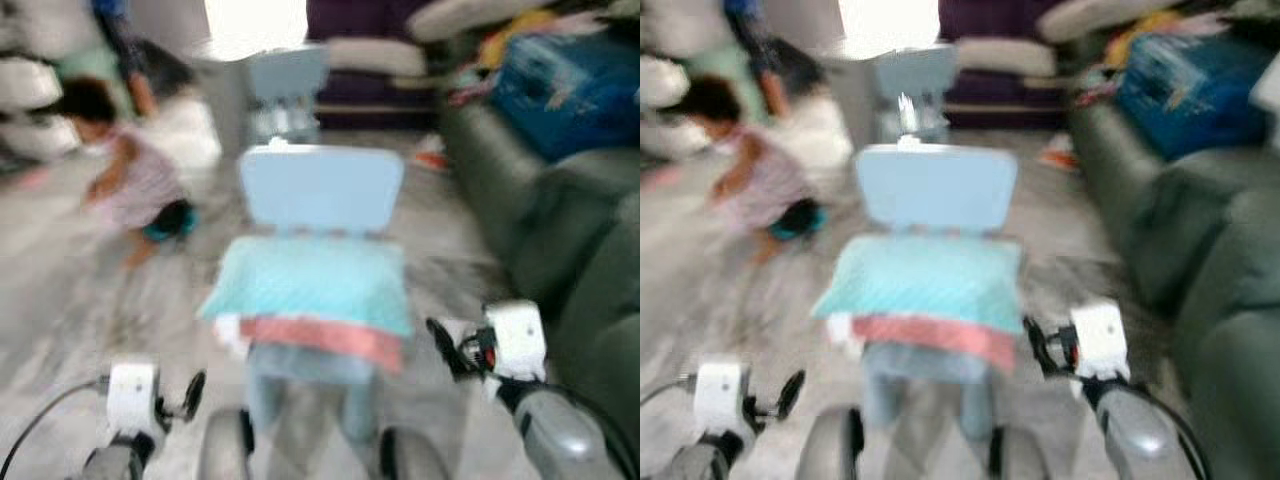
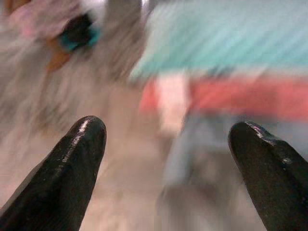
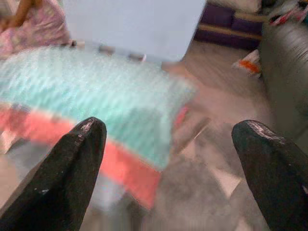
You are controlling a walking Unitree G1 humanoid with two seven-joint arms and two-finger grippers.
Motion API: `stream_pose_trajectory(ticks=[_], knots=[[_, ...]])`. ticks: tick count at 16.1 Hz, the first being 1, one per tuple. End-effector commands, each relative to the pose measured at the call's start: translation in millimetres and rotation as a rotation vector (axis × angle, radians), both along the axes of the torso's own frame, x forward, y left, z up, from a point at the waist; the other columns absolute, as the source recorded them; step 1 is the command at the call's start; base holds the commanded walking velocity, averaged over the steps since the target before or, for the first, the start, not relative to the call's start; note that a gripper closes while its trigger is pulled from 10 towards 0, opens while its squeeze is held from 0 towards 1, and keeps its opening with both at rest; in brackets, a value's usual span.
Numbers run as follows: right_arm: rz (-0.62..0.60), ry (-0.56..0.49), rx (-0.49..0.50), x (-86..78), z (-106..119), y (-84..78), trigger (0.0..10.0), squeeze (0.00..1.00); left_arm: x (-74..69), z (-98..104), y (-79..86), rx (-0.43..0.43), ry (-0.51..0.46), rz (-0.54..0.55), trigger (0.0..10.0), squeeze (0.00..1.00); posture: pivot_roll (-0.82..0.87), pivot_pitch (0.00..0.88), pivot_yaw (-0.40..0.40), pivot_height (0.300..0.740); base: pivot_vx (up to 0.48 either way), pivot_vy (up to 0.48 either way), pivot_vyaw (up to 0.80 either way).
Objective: Move the pillow to the sofa
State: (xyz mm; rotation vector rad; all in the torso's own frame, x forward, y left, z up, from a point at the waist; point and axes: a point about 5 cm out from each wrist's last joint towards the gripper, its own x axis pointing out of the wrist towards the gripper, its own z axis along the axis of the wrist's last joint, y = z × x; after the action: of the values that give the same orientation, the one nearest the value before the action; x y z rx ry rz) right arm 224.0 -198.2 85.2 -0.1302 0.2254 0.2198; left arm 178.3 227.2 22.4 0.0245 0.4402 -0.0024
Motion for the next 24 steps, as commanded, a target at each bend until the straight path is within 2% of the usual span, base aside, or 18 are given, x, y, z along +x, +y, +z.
stream_pose_trajectory(ticks=[1, 4, 12, 15, 17, 18, 20, 22, 24], knots=[[0.004, -0.013, -0.004, 2.7, 3, 1.2, 10.0, 0.00, 14.2, 16, 9.3, 0.077, -0.071, 0.019, 10.0, 0.00, -0.10, 0.000, 0.000, 0.512, 0.000, 0.000, 0.00], [0.008, -0.016, -0.009, 7.3, 2, 0.0, 10.0, 0.00, 19.1, 23, 22.4, 0.157, -0.099, 0.088, 10.0, 0.00, -0.10, 0.000, -0.004, 0.480, 0.000, 0.000, 0.00], [0.029, -0.033, -0.019, 14.9, 2, 2.1, 10.0, 0.00, 26.8, 32, 17.1, 0.165, -0.150, 0.117, 10.0, 0.00, -0.10, 0.000, -0.010, 0.421, 0.000, 0.000, 0.00], [0.084, -0.113, -0.048, 27.6, 18, 10.4, 10.0, 0.00, 49.4, 55, 22.8, 0.189, -0.260, 0.151, 10.0, 0.00, -0.09, 0.000, -0.012, 0.383, 0.000, 0.000, 0.00], [0.112, -0.181, -0.065, 42.3, 36, 17.0, 10.0, 0.00, 67.3, 70, 28.2, 0.190, -0.324, 0.161, 10.0, 0.00, -0.09, 0.000, -0.012, 0.358, 0.000, 0.000, 0.00], [0.112, -0.217, -0.060, 50.5, 45, 18.8, 10.0, 0.00, 76.1, 78, 30.6, 0.180, -0.357, 0.158, 10.0, 0.00, -0.09, 0.000, -0.012, 0.354, 0.000, 0.000, 0.00], [0.104, -0.304, -0.029, 71.4, 73, 22.5, 10.0, 0.00, 99.1, 99, 38.5, 0.100, -0.421, 0.203, 10.0, 0.00, -0.09, 0.000, -0.010, 0.354, 0.000, 0.000, 0.00], [0.102, -0.360, 0.007, 81.9, 91, 25.6, 10.0, 0.00, 111.6, 111, 41.0, 0.104, -0.463, 0.208, 10.0, 0.00, -0.09, 0.000, -0.006, 0.354, 0.000, 0.000, 0.00], [0.107, -0.405, 0.053, 91.9, 109, 27.9, 10.0, 0.00, 127.5, 128, 40.5, 0.068, -0.521, 0.194, 10.0, 0.00, -0.10, 0.004, 0.001, 0.354, 0.000, 0.000, 0.00]])
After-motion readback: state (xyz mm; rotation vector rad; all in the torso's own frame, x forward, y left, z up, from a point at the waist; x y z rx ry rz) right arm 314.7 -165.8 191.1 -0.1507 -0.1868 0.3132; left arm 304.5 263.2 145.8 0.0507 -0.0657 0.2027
